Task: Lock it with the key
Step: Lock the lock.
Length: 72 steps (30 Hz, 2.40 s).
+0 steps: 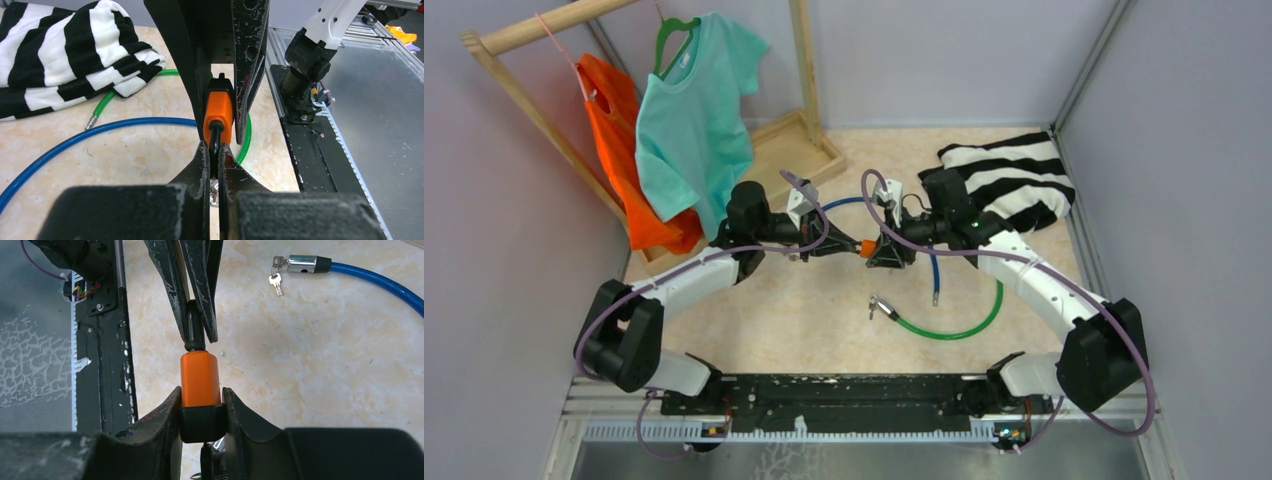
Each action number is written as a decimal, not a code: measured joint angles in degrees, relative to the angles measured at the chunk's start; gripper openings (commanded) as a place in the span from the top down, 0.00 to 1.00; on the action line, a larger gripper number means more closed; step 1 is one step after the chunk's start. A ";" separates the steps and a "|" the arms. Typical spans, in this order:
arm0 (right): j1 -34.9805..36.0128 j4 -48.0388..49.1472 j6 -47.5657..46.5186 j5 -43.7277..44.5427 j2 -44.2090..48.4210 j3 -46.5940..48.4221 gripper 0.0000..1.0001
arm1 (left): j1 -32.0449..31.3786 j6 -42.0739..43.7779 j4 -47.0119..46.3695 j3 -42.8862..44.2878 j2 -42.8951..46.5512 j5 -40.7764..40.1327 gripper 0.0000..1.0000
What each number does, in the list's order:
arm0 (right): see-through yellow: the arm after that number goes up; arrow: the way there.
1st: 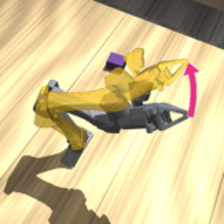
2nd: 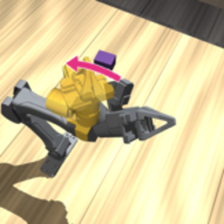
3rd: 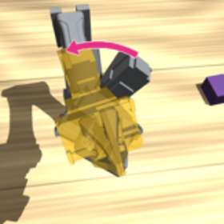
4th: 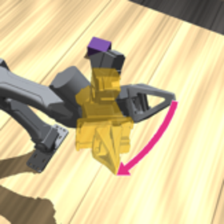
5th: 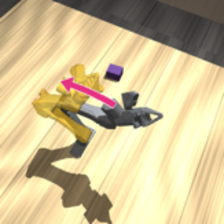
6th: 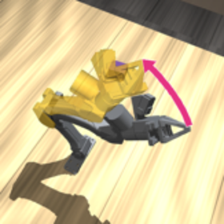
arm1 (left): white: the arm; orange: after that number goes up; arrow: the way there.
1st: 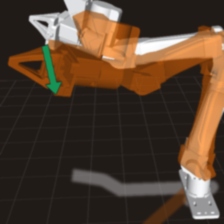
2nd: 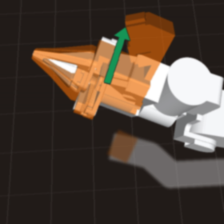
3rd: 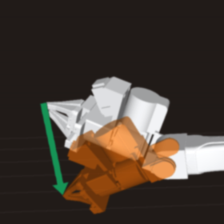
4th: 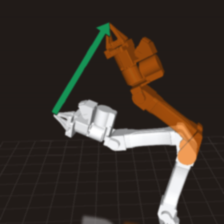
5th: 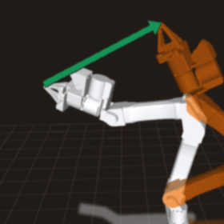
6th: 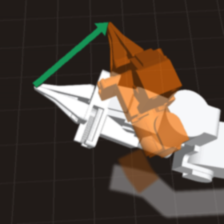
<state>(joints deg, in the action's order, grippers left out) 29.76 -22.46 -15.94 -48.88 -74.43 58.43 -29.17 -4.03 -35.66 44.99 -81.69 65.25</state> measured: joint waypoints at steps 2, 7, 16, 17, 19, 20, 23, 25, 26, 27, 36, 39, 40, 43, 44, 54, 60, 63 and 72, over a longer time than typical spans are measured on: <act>0.00 -0.28 -0.02 0.00 -0.20 0.24 1.00 | 0.00 -0.04 -0.07 -0.04 -0.02 -0.11 1.00; 0.02 -0.76 -0.04 0.00 -0.59 0.66 1.00 | 0.00 -0.04 -0.20 -0.07 -0.04 -0.28 1.00; 0.09 -1.86 -0.48 0.28 -1.22 1.60 1.00 | 0.00 -0.02 -0.39 -0.17 -0.26 -0.50 1.00; 0.09 -1.90 -0.50 0.42 -1.22 1.64 1.00 | 0.00 -0.02 -0.44 -0.17 -0.28 -0.55 1.00; 0.09 -2.14 -0.50 0.46 -1.27 1.68 1.00 | 0.00 -0.02 -0.44 -0.17 -0.39 -0.55 1.00; 0.09 -2.21 -0.50 0.48 -1.38 1.70 1.00 | -0.02 -0.02 -0.44 -0.20 -0.44 -0.57 1.00; 0.09 -2.89 -0.52 0.55 -1.79 2.03 1.00 | -0.09 -0.02 -0.42 -0.20 -0.72 -0.59 1.00; 0.09 -3.08 -0.52 0.68 -2.08 2.21 1.00 | -0.09 0.00 -0.42 -0.24 -0.83 -0.72 1.00; 0.09 -3.54 -0.55 0.74 -2.23 2.45 1.00 | -0.09 0.00 -0.39 -0.28 -0.83 -0.74 1.00; 0.11 -3.56 -0.55 0.76 -2.25 2.45 1.00 | -0.09 -0.02 -0.39 -0.28 -0.85 -0.79 1.00; 0.13 -4.00 -0.55 0.96 -2.25 2.45 1.00 | -0.26 0.00 -0.42 -0.31 -1.07 -0.81 1.00; 0.13 -4.24 -0.55 1.07 -2.25 2.45 1.00 | -0.35 0.00 -0.39 -0.31 -1.18 -0.87 1.00; 0.13 -4.24 -0.55 1.16 -2.25 2.47 1.00 | -0.35 0.00 -0.42 -0.31 -1.22 -0.90 1.00; 0.13 -4.74 -0.55 1.33 -2.34 2.78 1.00 | -0.42 0.00 -0.44 -0.31 -1.36 -0.96 1.00; 0.13 -4.96 -0.55 1.44 -2.36 2.86 1.00 | -0.44 0.00 -0.46 -0.31 -1.36 -1.05 1.00; 0.17 -6.19 -0.55 2.21 -2.58 3.50 1.00 | -0.83 0.02 -0.63 -0.31 -1.66 -1.64 1.00; 0.20 -6.80 -0.55 2.75 -2.73 3.50 1.00 | -1.11 0.02 -0.63 -0.31 -2.21 -1.81 1.00; 0.20 -6.91 -0.55 2.97 -2.73 3.50 1.00 | -1.20 0.02 -0.76 -0.31 -2.43 -1.86 1.00; 0.20 -7.67 -0.50 3.63 -2.99 3.50 1.00 | -1.51 -0.02 -1.51 -0.28 -3.48 -1.86 1.00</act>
<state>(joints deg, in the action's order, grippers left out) 29.95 -30.13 -16.45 -45.25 -77.43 61.93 -30.68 -4.05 -37.17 44.71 -85.17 63.40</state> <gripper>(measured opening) 0.293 0.028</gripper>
